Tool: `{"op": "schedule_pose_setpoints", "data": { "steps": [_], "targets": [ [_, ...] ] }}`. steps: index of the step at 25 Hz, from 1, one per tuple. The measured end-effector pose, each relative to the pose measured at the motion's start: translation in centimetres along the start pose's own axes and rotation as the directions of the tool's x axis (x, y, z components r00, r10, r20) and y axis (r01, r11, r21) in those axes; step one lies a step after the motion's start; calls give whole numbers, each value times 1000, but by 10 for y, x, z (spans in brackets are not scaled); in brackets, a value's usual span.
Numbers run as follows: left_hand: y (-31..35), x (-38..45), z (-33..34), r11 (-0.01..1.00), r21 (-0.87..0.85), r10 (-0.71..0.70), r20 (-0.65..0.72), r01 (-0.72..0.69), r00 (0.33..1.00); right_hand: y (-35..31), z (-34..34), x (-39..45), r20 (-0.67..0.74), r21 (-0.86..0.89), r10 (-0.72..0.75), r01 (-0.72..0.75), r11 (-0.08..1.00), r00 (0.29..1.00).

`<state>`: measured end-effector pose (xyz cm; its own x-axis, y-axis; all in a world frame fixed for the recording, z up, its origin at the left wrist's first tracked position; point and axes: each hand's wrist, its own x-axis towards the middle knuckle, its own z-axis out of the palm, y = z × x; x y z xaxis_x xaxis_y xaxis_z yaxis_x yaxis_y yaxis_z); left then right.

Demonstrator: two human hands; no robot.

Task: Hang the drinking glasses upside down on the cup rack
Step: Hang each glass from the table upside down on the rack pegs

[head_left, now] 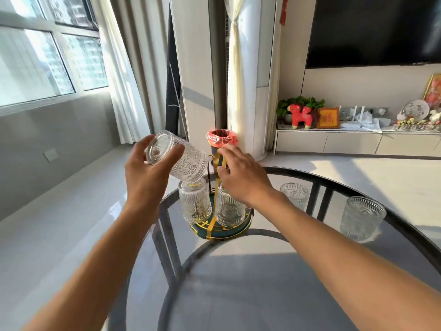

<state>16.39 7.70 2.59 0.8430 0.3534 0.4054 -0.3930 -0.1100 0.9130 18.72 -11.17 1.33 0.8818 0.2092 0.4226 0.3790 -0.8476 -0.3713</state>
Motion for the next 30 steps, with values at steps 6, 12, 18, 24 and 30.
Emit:
{"op": "schedule_pose_setpoints", "data": {
  "steps": [6, 12, 18, 24, 30],
  "targets": [
    [-45, 78, 15, 956, 293, -17, 68, -4, 998, 17, 22, 33, 84, -152, 15, -2, 988, 996],
    [-70, 102, 34, 850, 511, -237, 150, 130, 960, 16, 18, 33, 48, -129, -25, 31, 991, 999],
    [-83, 103, 56, 713, 687, -382, 210, 143, 900, 14, 16, 31, 24, -107, -22, 24, 994, 999],
    [-69, 97, 59, 630, 770, -448, 255, 100, 857, 21, 19, 32, 139, -33, 4, 1, 999, 990],
    [-15, 1, 60, 812, 405, 333, 270, -420, 904, 61, -5, -31, -73, 235, 71, -52, 971, 995]
  ]
}}
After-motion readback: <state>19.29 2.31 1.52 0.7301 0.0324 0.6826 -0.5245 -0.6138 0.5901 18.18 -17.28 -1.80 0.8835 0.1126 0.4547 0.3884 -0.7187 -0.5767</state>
